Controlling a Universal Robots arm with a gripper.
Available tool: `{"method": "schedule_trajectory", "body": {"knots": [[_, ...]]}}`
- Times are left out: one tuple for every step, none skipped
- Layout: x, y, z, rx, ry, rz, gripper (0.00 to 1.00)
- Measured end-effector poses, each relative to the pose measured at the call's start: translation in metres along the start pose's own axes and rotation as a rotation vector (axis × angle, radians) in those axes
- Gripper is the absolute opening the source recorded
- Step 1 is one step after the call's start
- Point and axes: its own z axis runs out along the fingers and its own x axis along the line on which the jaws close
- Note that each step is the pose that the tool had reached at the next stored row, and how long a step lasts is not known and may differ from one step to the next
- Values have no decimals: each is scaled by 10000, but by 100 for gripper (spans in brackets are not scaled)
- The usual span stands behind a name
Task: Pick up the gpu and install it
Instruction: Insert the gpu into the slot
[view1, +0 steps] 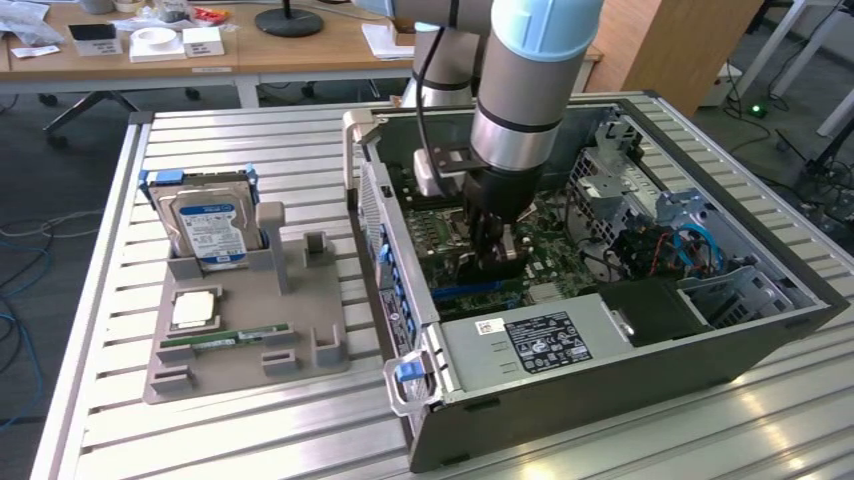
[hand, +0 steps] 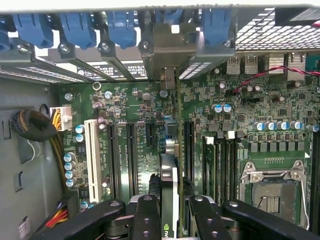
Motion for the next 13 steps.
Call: {"method": "schedule_trajectory", "body": {"knots": [[0,0,3,0,1,7,27],[0,0,3,-1,2,8,27],[0,0,3,-1,2,8,27],[0,0,3,0,2,9,27],[0,0,4,0,0,9,27],[0,0,7,1,-2,9,27],[-1,0,14,2,-5,9,27],[0,1,18,0,0,9,27],[0,1,25,1,-1,9,27],[1,1,28,1,0,9,27],[1,1,29,0,1,8,27],[1,1,29,-1,2,9,27],[1,1,30,-1,2,8,27]]}}
